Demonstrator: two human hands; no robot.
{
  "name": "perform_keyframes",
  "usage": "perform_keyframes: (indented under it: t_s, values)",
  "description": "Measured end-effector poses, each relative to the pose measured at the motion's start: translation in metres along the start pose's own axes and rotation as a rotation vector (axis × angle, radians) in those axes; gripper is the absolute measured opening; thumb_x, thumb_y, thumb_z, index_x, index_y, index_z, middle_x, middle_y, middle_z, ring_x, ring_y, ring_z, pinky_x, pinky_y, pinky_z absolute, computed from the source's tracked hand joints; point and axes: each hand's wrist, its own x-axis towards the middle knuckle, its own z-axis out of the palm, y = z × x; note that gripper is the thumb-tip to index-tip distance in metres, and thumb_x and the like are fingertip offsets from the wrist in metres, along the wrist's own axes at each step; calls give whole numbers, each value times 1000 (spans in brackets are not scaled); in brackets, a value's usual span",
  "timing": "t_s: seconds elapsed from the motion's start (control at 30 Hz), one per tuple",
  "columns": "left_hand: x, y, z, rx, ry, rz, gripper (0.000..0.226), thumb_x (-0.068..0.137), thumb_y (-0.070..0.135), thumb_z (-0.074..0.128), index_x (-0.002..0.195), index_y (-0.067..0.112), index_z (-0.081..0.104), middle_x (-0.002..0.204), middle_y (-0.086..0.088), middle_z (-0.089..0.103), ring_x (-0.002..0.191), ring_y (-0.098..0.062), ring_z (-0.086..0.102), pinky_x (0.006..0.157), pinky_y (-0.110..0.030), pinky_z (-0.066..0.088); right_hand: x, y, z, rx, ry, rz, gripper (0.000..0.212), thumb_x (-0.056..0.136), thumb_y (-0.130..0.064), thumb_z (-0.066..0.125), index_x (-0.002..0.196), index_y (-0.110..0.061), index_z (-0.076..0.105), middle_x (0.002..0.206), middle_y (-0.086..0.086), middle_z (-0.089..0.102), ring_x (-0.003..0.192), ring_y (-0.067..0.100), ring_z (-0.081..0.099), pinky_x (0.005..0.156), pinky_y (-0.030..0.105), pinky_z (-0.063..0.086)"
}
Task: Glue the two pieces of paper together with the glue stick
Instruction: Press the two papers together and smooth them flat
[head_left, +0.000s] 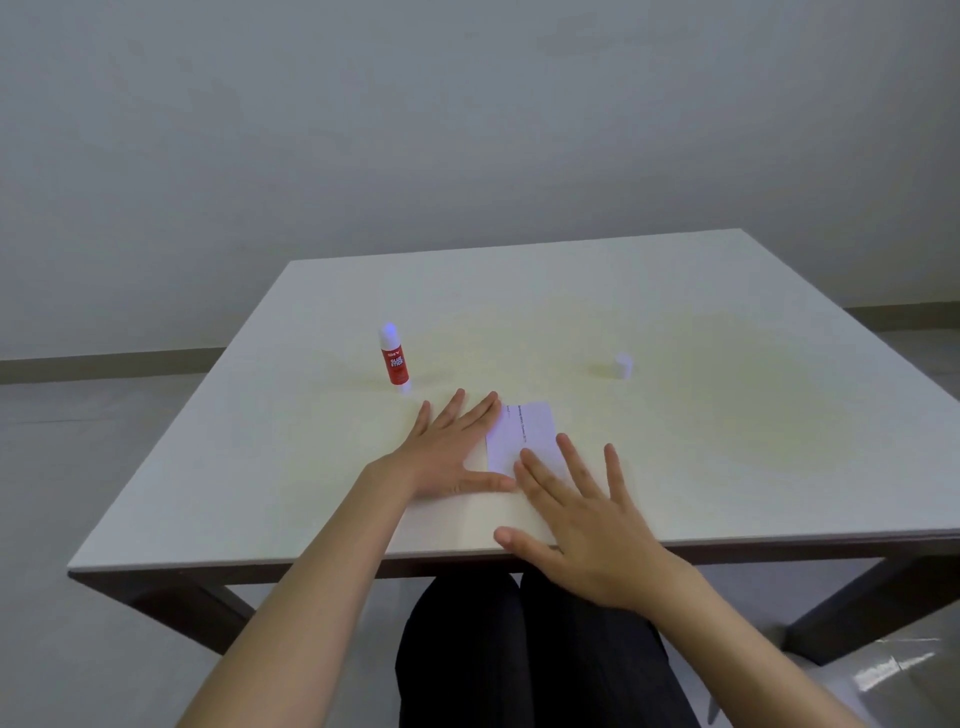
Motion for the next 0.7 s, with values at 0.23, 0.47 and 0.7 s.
perform_keyframes:
  t_s: [0.23, 0.47, 0.7]
  values:
    - [1, 1, 0, -13, 5, -1, 111, 67, 85, 38, 150, 29, -11, 157, 20, -18, 143, -12, -25, 115, -47, -17, 64, 19, -16, 18, -81, 177, 88, 81, -76, 3, 151, -24, -3, 161, -12, -10, 144, 20, -27, 110, 55, -24]
    - [2, -4, 2, 20, 14, 18, 103, 71, 79, 35, 149, 33, -14, 147, 29, -23, 141, -8, -26, 114, -45, -18, 55, -6, 11, 71, 5, 74, 113, 60, -87, -14, 151, -21, -6, 160, -9, -12, 139, 16, -35, 106, 52, -29]
    - [0, 0, 1, -61, 27, 0, 113, 64, 86, 40, 150, 32, -10, 156, 23, -16, 142, -8, -26, 115, -44, -19, 69, 21, -11, 25, -24, 228, 88, 81, -76, 4, 152, -24, -1, 161, -12, -7, 143, 23, -27, 111, 56, -22]
